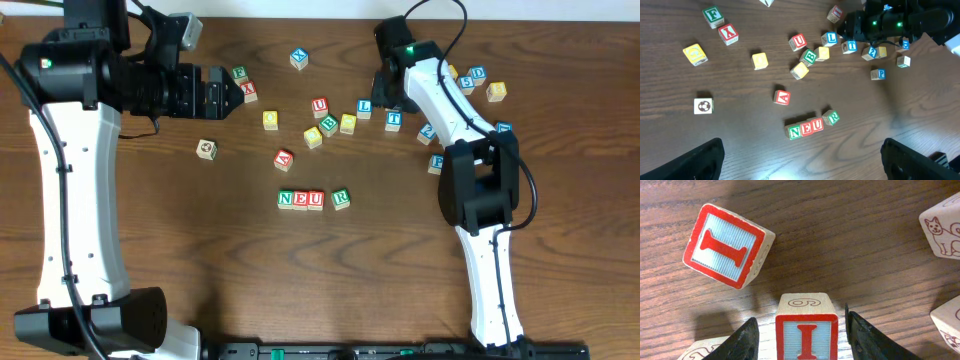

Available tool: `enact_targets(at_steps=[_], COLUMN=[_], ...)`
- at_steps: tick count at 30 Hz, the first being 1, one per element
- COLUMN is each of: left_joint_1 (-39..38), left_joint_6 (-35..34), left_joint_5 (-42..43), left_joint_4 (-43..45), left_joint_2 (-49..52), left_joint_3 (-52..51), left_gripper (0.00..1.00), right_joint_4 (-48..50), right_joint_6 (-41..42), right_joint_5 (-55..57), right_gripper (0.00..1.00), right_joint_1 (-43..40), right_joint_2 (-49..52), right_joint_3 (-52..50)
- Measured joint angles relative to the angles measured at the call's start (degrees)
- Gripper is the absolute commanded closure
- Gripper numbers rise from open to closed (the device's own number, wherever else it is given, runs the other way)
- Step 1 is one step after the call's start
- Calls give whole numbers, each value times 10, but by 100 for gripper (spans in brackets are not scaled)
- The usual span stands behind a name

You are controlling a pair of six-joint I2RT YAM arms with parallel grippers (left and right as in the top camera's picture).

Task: Spell out NEURIPS
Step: 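Close the right gripper on the red I block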

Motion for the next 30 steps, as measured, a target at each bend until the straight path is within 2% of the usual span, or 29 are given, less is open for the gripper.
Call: enact_targets(at_steps=[19,30], left_joint_1=[0,0], left_joint_6=[0,0], left_joint_5=[0,0], left_joint_4=[0,0], left_joint_2=[0,0], left_joint_3=[0,0], left_gripper=[2,2], right_joint_4=[9,7], right_joint_6=[-5,-5], right_joint_5=[2,2], right_gripper=[75,76], right_joint_1=[0,0], right_joint_2=[0,0], right_joint_3=[0,0])
